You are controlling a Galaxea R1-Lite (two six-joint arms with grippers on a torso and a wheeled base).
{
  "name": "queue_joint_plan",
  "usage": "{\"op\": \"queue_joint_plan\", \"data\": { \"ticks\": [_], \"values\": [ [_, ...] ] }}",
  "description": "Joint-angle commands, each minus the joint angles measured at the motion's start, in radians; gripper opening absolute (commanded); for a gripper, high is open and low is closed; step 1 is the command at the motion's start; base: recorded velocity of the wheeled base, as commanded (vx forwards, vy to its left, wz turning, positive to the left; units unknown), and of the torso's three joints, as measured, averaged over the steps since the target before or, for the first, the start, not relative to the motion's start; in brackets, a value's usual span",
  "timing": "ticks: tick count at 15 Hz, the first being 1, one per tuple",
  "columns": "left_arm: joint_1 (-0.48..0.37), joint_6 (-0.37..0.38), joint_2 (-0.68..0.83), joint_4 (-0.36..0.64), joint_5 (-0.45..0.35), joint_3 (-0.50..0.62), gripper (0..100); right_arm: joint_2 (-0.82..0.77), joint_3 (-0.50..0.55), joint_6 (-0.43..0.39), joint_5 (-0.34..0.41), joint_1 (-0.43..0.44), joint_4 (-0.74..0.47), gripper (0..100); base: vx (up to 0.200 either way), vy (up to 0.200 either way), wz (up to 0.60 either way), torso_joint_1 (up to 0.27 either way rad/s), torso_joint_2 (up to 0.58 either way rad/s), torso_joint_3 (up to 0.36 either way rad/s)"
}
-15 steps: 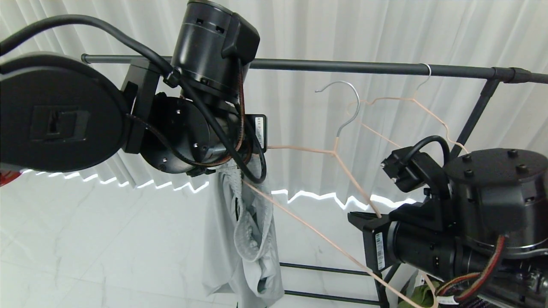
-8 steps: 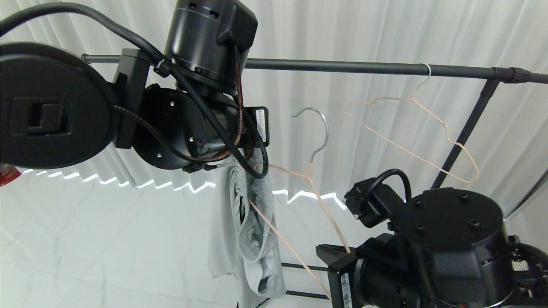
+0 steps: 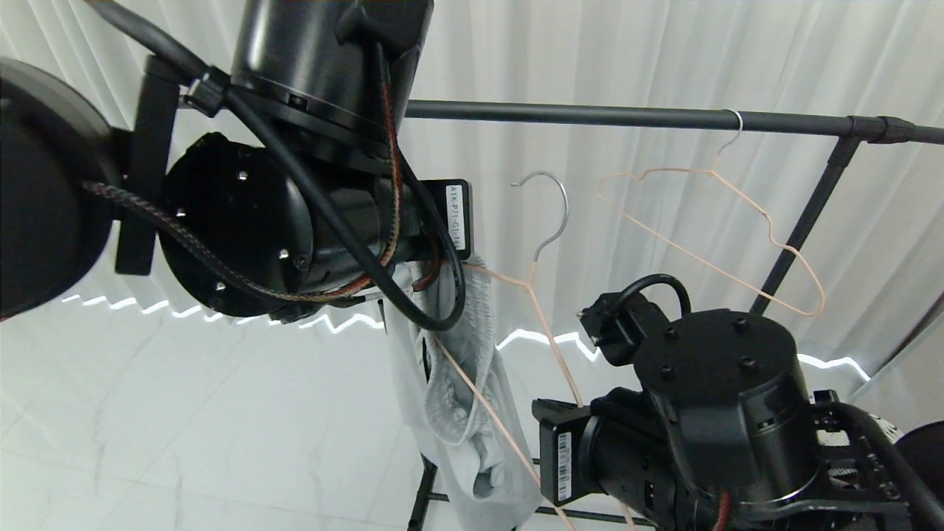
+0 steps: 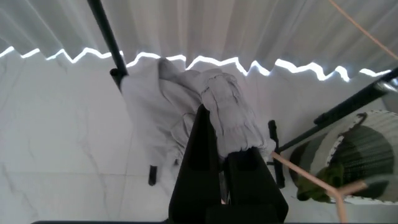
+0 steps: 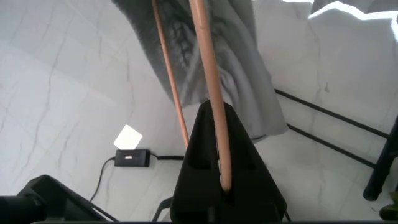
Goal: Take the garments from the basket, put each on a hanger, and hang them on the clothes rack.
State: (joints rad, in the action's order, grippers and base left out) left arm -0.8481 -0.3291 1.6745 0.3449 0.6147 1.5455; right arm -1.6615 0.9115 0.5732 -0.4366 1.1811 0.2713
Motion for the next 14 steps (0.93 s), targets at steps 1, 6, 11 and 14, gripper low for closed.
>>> {"op": "queue_joint_plan", "data": {
  "ticks": [1, 6, 11, 14],
  "values": [
    [-0.054, -0.021, -0.005, 0.0, -0.001, 0.013, 0, -0.001, 0.004, -0.01, 0.001, 0.009, 0.02, 0, 0.0, 0.0, 0.0, 0.0, 0.0, 0.0],
    [-0.12, -0.051, 0.007, 0.0, -0.003, 0.064, 0, -0.026, 0.007, -0.018, -0.002, 0.019, 0.025, 0, 0.0, 0.0, 0.0, 0.0, 0.0, 0.0],
    [-0.118, -0.064, -0.041, 0.0, -0.003, -0.008, 0, -0.004, 0.0, -0.058, -0.047, 0.002, 0.065, 0, 0.0, 0.0, 0.0, 0.0, 0.0, 0.0],
    [-0.141, -0.062, -0.05, 0.0, -0.004, 0.008, 0, 0.009, -0.017, -0.141, -0.048, -0.001, 0.169, 0, 0.0, 0.0, 0.0, 0.0, 0.0, 0.0]
  ]
}}
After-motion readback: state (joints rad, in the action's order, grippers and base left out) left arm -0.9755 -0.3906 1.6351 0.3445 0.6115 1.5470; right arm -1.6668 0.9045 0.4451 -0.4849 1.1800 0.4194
